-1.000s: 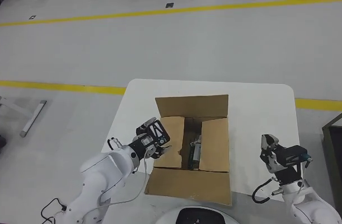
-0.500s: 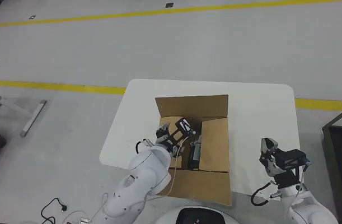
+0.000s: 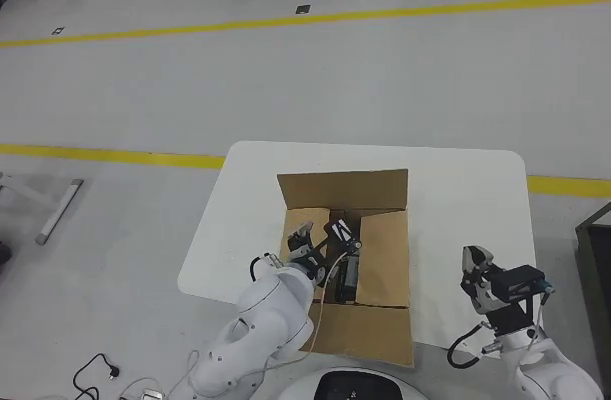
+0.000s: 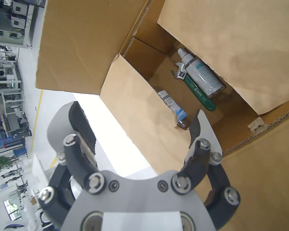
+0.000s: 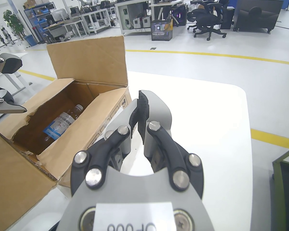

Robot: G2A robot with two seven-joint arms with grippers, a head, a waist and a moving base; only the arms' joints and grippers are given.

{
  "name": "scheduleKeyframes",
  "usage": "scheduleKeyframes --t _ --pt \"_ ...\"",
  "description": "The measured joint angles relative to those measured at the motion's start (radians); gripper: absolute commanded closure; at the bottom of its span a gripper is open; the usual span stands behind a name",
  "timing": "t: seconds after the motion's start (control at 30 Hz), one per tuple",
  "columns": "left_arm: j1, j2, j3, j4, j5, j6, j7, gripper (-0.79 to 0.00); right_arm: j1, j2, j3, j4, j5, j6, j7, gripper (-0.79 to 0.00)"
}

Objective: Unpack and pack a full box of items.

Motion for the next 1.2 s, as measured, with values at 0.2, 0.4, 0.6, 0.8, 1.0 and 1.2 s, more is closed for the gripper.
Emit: scheduleKeyframes --t 0.2,0.4,0.6,0.8,1.0,1.2 --pt "0.001 -0.004 0.002 0.045 0.020 0.046 0.020 -0.785 0.005 -0.004 -0.003 0.011 -0.003 -0.008 0.005 0.000" --pt "-0.068 -0.027 0.080 0.144 0.068 0.149 -0.105 -0.785 0.004 -0.007 -0.001 0.013 -0.001 -0.009 0.009 0.000" --pt "-0.142 -0.053 0.153 0.244 0.146 0.234 -0.224 -0.785 0.001 -0.010 0.000 0.015 -0.003 -0.014 0.008 0.000" --pt "-0.175 -0.072 0.181 0.303 0.230 0.292 -0.288 -0.785 0.000 -0.013 0.009 0.014 -0.001 -0.003 0.000 0.000" --pt "-0.185 -0.084 0.164 0.311 0.246 0.305 -0.306 0.000 -0.001 -0.017 0.012 0.011 -0.001 -0.002 -0.001 0.000" --pt "-0.171 -0.091 0.137 0.286 0.269 0.310 -0.303 0.000 -0.001 -0.021 0.011 0.007 -0.006 0.007 -0.003 0.000"
